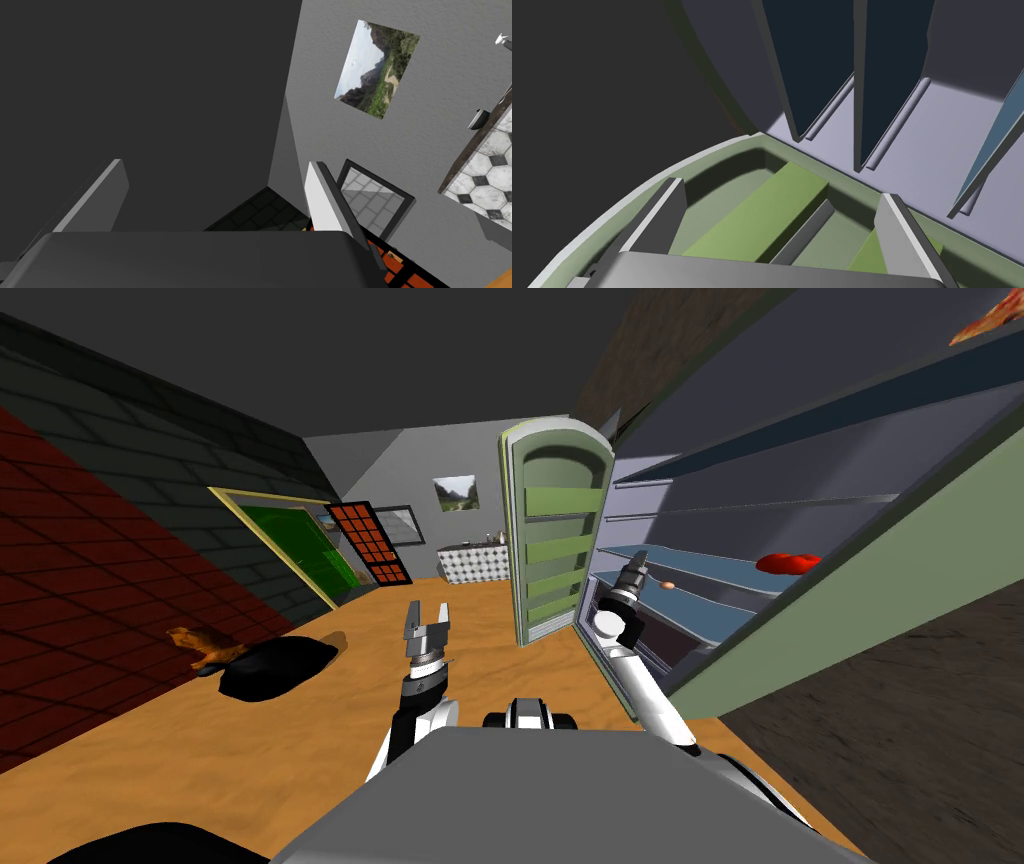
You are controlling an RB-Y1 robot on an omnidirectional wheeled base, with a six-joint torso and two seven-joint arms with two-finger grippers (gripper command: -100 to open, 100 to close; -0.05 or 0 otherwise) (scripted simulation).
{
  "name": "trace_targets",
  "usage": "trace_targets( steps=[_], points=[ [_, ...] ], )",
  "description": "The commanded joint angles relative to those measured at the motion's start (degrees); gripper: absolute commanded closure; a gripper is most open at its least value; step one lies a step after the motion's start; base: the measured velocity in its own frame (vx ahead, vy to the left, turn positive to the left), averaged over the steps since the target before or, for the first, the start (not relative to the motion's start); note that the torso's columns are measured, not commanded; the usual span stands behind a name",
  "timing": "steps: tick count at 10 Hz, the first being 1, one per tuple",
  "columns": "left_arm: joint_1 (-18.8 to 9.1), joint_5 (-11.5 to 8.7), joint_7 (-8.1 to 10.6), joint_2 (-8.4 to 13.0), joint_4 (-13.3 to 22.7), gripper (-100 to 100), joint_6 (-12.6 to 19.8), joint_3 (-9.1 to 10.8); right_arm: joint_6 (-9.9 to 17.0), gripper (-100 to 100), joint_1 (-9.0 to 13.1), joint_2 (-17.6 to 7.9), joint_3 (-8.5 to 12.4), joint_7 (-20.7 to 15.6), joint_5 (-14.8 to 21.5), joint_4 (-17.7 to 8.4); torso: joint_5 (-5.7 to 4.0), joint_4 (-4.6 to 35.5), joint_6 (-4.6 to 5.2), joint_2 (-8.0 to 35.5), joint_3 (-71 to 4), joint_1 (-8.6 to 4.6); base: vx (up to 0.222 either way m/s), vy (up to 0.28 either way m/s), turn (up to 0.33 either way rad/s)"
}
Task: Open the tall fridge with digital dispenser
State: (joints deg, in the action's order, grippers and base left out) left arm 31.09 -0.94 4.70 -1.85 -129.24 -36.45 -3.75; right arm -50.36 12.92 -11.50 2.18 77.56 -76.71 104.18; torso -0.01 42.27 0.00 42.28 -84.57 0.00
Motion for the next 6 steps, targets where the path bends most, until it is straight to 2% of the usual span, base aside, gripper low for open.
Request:
trace_targets(
  steps=[1,2,3,4,5,6],
  points=[
    [0.0,0.0,0.0,0.0,0.0,0,0.0,0.0,-2.1,-100,2.6,-0.4,-1.0,-1.6,-4.5,1.3,0.01,0.0,0.01,0.0,0.0,0.0,0.038,-0.002,-0.069],
    [0.0,0.0,0.0,0.0,0.0,0,0.0,0.0,-3.9,-100,5.0,-0.5,-1.9,-3.3,-6.4,2.5,0.0,0.0,-0.02,0.0,0.0,0.01,0.05,-0.005,-0.165],
    [0.0,0.0,0.0,0.0,0.0,0,0.0,0.0,-3.9,-100,5.0,-0.5,-1.9,-3.3,-8.2,2.5,0.01,0.0,0.01,0.0,0.0,0.0,0.041,0.001,-0.059],
    [0.0,0.0,0.0,0.0,0.0,0,0.0,0.0,-5.6,-100,7.5,-0.6,-2.8,-5.0,-9.9,3.7,0.0,0.0,-0.02,0.0,0.0,0.01,0.043,0.001,-0.126],
    [0.0,0.0,0.0,0.0,0.0,0,0.0,0.0,-5.6,-100,7.6,-0.6,-2.8,-5.0,-11.6,3.7,0.02,0.0,0.01,0.0,0.0,0.01,0.042,0.003,-0.078],
    [0.0,0.0,0.0,0.0,0.0,0,0.0,0.0,-7.3,-100,10.0,-0.5,-3.8,-6.8,-13.4,4.8,0.0,0.0,-0.01,0.0,0.0,0.0,0.048,-0.002,-0.157]
  ],
)
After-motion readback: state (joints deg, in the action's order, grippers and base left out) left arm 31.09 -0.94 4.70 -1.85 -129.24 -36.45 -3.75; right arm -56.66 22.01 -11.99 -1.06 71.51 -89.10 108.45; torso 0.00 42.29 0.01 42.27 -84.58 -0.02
